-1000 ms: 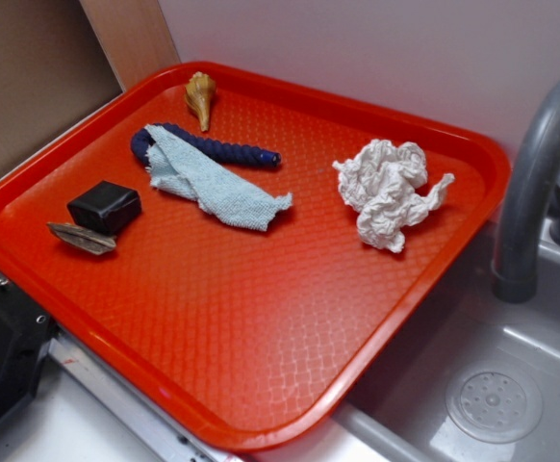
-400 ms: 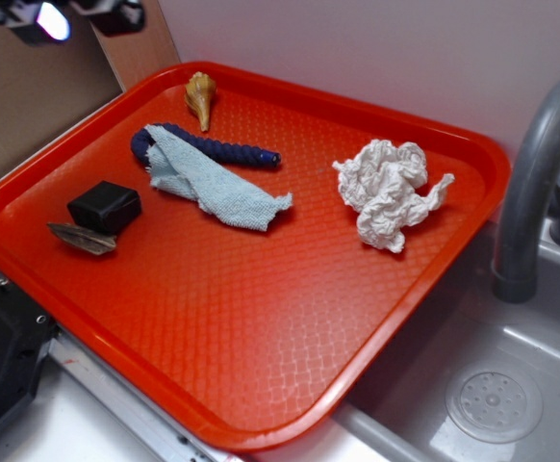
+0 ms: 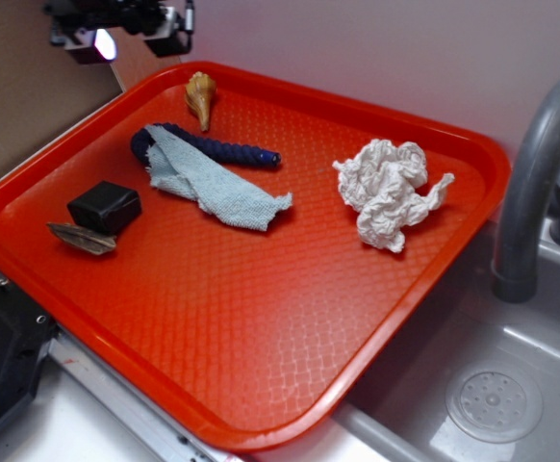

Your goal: Grab the shell.

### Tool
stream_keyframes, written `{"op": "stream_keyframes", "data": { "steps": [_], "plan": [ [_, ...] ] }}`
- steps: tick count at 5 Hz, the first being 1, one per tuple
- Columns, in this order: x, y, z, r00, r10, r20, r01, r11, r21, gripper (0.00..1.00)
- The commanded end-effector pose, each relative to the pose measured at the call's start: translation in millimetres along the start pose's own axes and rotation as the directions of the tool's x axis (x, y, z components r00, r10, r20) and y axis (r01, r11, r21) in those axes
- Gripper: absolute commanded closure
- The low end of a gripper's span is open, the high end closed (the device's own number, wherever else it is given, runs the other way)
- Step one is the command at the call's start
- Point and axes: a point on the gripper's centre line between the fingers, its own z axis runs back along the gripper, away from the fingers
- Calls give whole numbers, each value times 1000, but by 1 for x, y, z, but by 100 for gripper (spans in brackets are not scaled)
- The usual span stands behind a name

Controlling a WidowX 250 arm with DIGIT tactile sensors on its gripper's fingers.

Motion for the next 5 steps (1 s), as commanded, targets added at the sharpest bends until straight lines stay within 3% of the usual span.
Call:
{"op": "stream_keyframes", "data": {
  "steps": [1,2,4,5],
  "plan": [
    [42,-8,-28,999,45,9,-46,999,3,0],
    [29,-11,-46,997,45,-64,-40,997,73,0],
    [20,-28,-79,988,-64,-140,80,990,114,0],
    [25,-25,-83,988,-44,-147,62,992,114,41]
  ]
}}
